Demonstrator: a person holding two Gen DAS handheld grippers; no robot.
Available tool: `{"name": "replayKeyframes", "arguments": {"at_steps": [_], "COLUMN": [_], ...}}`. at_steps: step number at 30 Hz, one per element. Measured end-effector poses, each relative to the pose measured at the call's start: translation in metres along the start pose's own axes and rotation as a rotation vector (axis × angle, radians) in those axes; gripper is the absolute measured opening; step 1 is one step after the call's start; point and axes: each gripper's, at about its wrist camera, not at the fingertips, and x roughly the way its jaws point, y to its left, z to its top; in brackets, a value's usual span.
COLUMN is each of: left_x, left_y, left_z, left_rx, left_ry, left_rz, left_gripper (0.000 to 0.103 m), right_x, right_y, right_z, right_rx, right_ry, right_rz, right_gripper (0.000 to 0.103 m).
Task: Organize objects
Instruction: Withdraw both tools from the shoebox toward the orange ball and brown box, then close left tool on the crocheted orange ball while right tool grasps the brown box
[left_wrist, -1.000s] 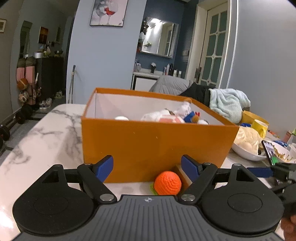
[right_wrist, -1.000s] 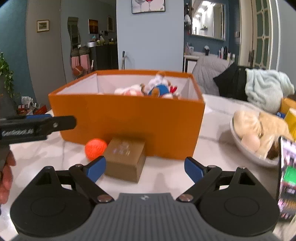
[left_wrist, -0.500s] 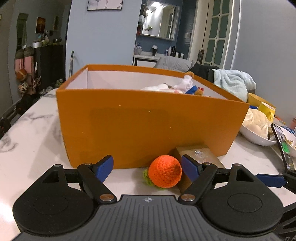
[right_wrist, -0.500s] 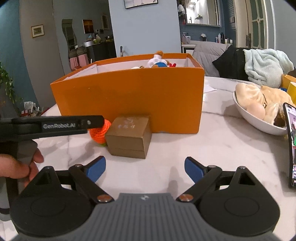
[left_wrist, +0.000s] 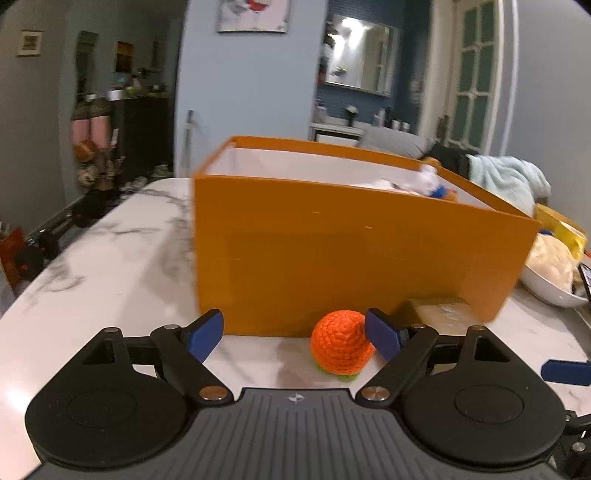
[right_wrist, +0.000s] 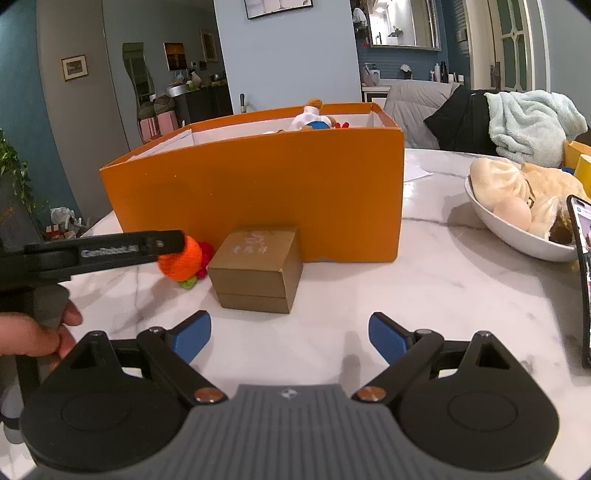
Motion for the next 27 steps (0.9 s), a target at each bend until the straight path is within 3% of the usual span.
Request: {"name": "replayKeyframes", "arguments": {"at_steps": [5,18,27], "left_x": [-0.008,0.005,0.014], "left_y": [0.011,-0.011,-0.021], "left_z": [0.001,0.004,0.002], "left_rx": [-0.043,0.027,0.078], "left_ry": [-0.014,-0.006,0.023], "left_rz": [0.05,-0.081,-0.154], "left_gripper": [0.099,0.099,0.099], "right_x": [0.004,0.033,0.06], "right_y": [0.006,0.032,0.047], "right_z": [0.0,0.014,0.022], "right_rx": [-0.011,-0.062,-0.119], "right_ry": [0.005,0.009,0.056], "right_rz": [0.011,-0.048,-0.066], "right_gripper": [0.093,0.092,0.073]}}
